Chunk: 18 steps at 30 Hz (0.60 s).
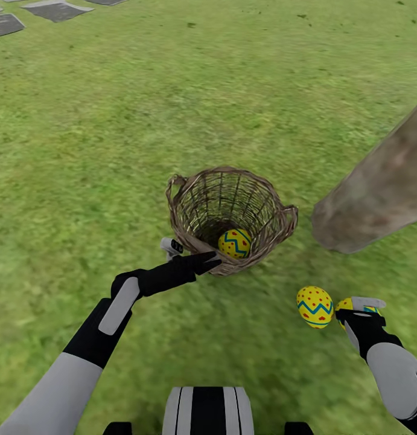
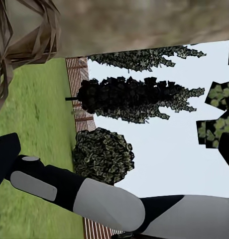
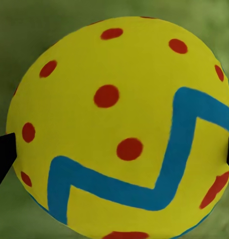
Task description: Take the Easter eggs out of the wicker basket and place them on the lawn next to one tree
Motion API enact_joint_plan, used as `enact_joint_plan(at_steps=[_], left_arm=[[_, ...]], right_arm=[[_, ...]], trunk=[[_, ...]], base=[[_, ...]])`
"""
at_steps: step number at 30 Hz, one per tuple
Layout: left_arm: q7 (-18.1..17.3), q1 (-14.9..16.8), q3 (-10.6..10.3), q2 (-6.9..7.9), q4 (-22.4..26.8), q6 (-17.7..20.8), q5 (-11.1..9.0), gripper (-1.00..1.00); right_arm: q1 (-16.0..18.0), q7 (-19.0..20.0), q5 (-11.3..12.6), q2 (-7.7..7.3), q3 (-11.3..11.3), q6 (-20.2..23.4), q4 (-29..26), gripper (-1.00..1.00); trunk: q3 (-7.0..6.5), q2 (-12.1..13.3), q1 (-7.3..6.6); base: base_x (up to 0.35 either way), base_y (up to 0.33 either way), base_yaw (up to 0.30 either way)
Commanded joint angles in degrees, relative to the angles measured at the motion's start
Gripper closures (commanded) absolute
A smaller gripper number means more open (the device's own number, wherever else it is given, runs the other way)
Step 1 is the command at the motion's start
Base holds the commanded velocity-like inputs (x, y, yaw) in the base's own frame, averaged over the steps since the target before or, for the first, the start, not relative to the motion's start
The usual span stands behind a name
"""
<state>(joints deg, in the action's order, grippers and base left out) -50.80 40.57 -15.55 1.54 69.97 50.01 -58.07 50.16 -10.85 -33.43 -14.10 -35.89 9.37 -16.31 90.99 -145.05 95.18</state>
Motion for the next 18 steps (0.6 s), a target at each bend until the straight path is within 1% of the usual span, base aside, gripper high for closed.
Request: enact_joint_plan(at_steps=[1,2,3,6,18], left_arm=[[0.00,0.04,-0.09,0.04,-0.02,0.26,-0.26,-1.00],[0.00,0.04,-0.09,0.04,-0.05,0.26,-0.23,-1.00],[0.00,0.04,-0.09,0.04,-0.08,0.26,-0.24,-1.00],[0.00,0.04,-0.09,0.04,-0.09,0.19,-0.32,-1.00],[0.00,0.04,-0.18,-0.05,-0.04,0.26,-0.11,-1.00]], right_arm=[[0.02,0.13,0.38,0.04,-0.23,0.13,2.77,1.00],[-0.01,0.13,0.38,0.08,-0.23,0.13,2.77,1.00],[-0.01,0.13,0.38,0.11,-0.23,0.12,2.77,-1.00],[0.01,0.20,0.38,0.08,-0.23,0.12,2.78,-1.00],[0.02,0.21,0.45,0.04,-0.27,0.10,2.62,-1.00]], trunk=[[0.03,-0.01,0.01],[0.03,-0.01,0.01],[0.03,-0.01,0.01],[0.03,-0.01,0.01],[-2.63,0.15,-0.30]], base=[[0.000,0.000,0.000],[0.000,0.000,0.000],[0.000,0.000,0.000],[0.000,0.000,0.000],[0.000,0.000,0.000]])
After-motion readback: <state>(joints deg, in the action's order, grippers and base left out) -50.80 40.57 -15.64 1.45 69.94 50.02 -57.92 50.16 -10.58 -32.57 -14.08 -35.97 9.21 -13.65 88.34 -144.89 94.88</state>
